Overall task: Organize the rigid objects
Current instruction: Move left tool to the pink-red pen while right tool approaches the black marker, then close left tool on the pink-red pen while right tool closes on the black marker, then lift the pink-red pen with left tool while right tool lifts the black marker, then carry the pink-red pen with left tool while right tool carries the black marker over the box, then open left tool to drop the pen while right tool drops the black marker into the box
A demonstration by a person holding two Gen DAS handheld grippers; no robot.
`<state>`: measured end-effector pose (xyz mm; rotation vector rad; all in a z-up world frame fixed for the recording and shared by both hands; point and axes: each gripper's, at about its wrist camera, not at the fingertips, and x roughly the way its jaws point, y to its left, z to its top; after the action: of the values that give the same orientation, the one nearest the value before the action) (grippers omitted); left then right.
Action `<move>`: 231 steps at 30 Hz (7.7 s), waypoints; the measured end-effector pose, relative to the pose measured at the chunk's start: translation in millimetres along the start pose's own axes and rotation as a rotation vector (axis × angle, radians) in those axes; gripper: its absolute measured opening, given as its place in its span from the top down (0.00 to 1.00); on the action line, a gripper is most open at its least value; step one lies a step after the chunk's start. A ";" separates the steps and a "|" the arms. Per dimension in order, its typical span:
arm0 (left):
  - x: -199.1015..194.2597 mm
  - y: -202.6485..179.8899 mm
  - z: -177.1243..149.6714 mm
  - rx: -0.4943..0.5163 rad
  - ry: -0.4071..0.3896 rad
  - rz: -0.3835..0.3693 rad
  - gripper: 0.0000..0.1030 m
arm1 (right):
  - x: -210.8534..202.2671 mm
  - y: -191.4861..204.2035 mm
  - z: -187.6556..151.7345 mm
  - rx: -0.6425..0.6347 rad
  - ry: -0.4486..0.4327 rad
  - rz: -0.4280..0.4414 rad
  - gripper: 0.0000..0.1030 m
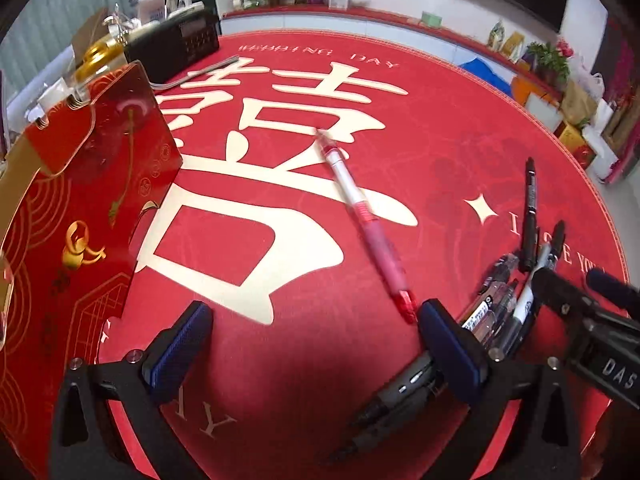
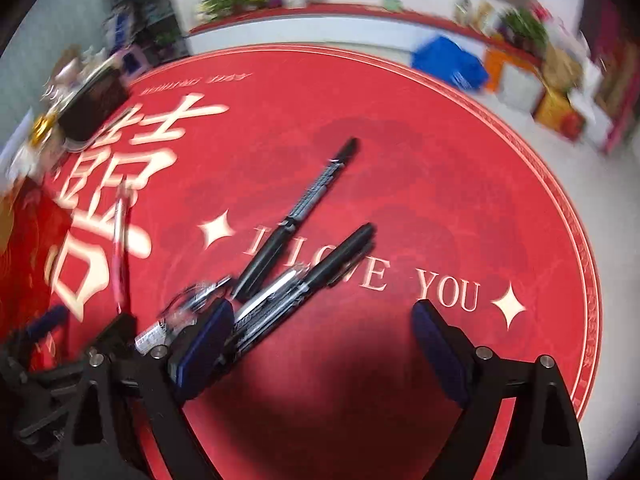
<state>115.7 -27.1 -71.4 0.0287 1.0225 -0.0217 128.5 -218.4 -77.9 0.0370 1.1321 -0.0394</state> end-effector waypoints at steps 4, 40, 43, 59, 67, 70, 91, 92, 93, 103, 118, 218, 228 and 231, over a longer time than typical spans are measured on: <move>-3.1 -0.2 -5.6 -0.004 0.015 0.000 0.00 | -10.0 -20.9 -17.6 -0.068 0.021 -0.026 0.12; 24.4 -6.1 33.0 -0.110 0.007 0.058 0.00 | -3.0 -50.5 -5.9 -0.119 0.109 0.062 0.81; 25.7 -8.2 35.4 -0.158 0.001 0.088 0.00 | -3.1 -43.2 -4.0 -0.108 0.091 0.024 0.81; 16.7 -24.2 43.8 -0.055 -0.016 0.021 0.68 | -11.8 -39.9 -14.6 -0.120 0.082 0.088 0.86; -15.0 -1.0 20.0 -0.126 -0.010 -0.102 0.89 | -47.0 -40.6 -29.6 -0.067 0.001 0.157 0.86; -31.2 1.3 6.4 -0.129 -0.032 -0.108 0.89 | -58.0 -33.7 -31.0 -0.066 -0.020 0.198 0.86; -7.9 2.4 3.2 -0.062 0.015 0.007 0.75 | -26.7 -13.2 -44.8 -0.183 0.080 0.109 0.86; -5.9 1.5 5.4 -0.057 0.018 0.010 0.59 | -26.7 -12.6 -45.0 -0.190 0.080 0.106 0.86; -3.0 0.9 7.3 -0.056 0.025 0.021 0.39 | -26.8 -11.8 -44.8 -0.193 0.079 0.105 0.86; -1.1 -4.6 14.8 -0.027 -0.001 -0.003 0.78 | -28.3 -9.7 -45.7 -0.219 0.076 0.108 0.86; -92.7 3.8 -20.6 -0.098 -0.155 -0.033 0.87 | -85.2 8.3 -42.6 -0.161 -0.062 0.261 0.86; -192.6 214.3 -31.7 -0.449 -0.374 0.324 0.87 | -170.7 276.0 24.1 -0.509 -0.180 0.683 0.89; -169.1 231.2 -21.3 -0.462 -0.336 0.324 0.87 | -147.7 298.0 30.5 -0.518 -0.131 0.665 0.89; -163.7 235.1 -19.9 -0.465 -0.328 0.321 0.87 | -141.0 303.4 30.6 -0.524 -0.119 0.659 0.89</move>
<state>20.8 209.3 61.2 -0.2285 0.6669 0.4888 111.6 84.9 65.7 -0.0603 0.9379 0.8297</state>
